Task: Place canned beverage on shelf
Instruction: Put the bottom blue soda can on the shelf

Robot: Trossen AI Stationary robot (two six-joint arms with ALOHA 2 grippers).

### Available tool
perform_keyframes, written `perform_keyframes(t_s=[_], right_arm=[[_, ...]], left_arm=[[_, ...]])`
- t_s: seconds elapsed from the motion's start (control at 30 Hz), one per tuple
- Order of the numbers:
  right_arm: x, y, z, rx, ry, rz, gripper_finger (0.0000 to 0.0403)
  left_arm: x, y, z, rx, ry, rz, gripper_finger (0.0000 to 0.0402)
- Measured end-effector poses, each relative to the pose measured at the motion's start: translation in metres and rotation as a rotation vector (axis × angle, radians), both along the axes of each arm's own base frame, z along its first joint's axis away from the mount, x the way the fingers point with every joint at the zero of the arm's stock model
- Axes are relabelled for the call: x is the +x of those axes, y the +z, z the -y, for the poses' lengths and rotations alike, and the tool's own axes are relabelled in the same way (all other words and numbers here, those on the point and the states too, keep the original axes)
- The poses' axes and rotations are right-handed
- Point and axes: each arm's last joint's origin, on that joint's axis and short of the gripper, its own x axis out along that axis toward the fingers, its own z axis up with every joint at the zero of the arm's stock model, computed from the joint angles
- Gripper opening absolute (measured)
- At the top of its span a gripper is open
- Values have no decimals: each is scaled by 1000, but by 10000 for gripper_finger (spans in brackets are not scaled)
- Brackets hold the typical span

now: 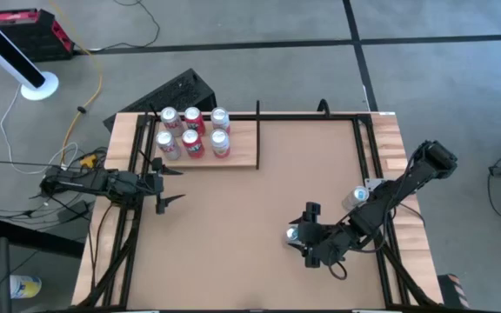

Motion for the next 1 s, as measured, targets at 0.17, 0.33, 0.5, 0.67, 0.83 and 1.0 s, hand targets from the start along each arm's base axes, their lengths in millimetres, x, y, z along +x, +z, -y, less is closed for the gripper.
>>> perform_keyframes(t_s=[0.17, 0.33, 0.5, 0.67, 0.83, 1.0], right_arm=[[-1, -2, 0, 19, -14, -16, 317], [-2, -3, 1, 38, -24, -36, 317], [-1, -3, 2, 39, -30, -37, 317], [-1, -4, 2, 58, -48, -36, 317], [-2, -5, 3, 52, -44, -53, 317], [-4, -6, 3, 47, -34, -85, 317]], left_arm=[[0, 0, 0, 0, 0, 0, 336], [0, 0, 0, 0, 0, 0, 336], [0, 0, 0, 0, 0, 0, 336], [0, 0, 0, 0, 0, 0, 336], [0, 0, 0, 0, 0, 0, 336], [0, 0, 0, 0, 0, -1, 336]])
